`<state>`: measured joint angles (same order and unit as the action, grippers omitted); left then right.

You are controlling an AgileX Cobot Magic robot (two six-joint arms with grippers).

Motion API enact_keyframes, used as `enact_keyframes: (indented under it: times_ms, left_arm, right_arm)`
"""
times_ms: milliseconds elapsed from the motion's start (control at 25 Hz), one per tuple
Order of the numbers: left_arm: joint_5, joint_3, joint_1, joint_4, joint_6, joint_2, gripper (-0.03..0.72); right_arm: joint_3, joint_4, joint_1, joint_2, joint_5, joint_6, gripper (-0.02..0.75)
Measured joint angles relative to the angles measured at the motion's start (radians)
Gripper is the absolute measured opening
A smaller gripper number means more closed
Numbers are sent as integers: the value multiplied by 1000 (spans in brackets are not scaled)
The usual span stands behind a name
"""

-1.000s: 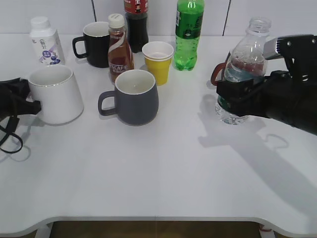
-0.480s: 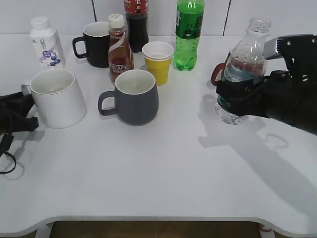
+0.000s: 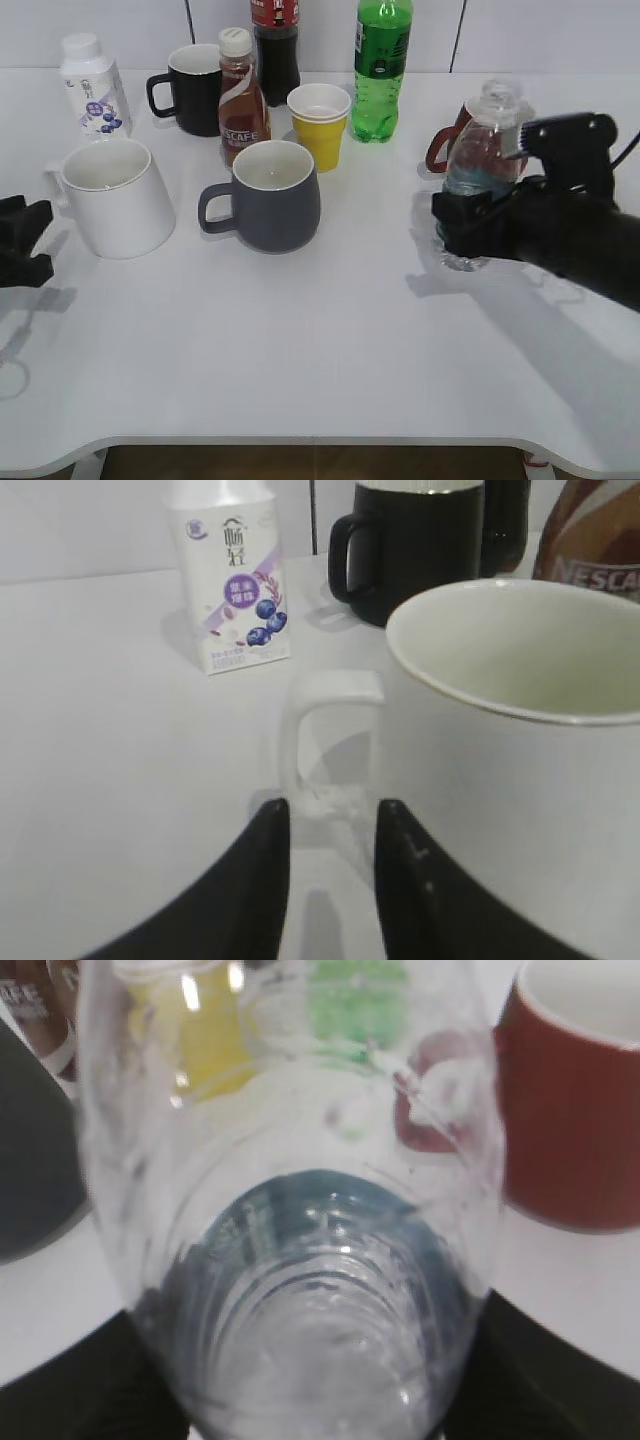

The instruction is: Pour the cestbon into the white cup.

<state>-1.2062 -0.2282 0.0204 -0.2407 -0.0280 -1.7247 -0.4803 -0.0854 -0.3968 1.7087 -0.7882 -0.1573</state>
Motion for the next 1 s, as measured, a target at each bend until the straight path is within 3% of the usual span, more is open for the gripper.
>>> enact_keyframes:
  times_ms: [120,280,400,520,640,800,1000]
  left_arm:
    - [0,23,0,0,0,49,236]
    - [1,42,0,-2,0,134,238]
    - [23,42,0,-3,0,237,238]
    - [170,40,3,-4,-20,395,238]
    - [554,-8,20,-9,-138,616,249]
    - [1082,-131,97,-22,-183,967,300]
    - [1558,-298,226,38,-190,1276,473]
  right_arm:
    - [1,-13,0,67,-111,10,459]
    - [4,-18,0,85,-218,70,629]
    - [4,-16,0,26,-242,130,651]
    - [4,-13,0,-109,-200,146,654]
    - [-8,-24,-5,-299,-14,149,657]
    - [-29,-93,-38,-568,332,150,659]
    - [-31,-102,-97,-904,738,150,660]
